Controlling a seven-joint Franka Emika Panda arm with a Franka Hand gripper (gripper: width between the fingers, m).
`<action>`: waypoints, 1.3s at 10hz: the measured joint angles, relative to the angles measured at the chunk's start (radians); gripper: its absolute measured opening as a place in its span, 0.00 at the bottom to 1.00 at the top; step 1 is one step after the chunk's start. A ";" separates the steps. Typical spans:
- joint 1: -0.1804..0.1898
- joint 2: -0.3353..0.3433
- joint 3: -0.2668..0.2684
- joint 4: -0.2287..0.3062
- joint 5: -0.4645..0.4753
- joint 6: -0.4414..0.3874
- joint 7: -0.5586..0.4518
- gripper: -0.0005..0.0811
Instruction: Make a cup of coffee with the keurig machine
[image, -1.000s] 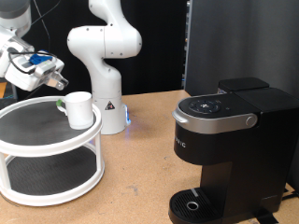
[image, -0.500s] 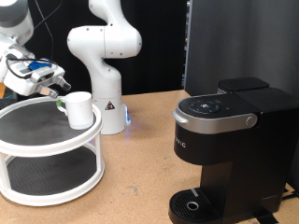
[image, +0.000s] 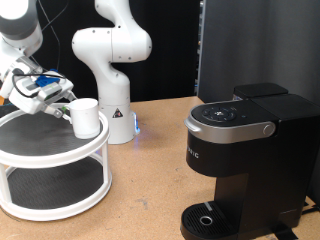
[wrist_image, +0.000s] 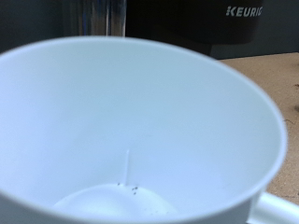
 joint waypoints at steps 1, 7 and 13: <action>0.000 0.006 -0.001 -0.005 0.000 0.004 -0.013 0.99; -0.001 0.024 -0.006 -0.021 0.000 0.016 -0.035 0.99; -0.001 0.024 -0.006 -0.025 0.000 0.037 -0.035 0.51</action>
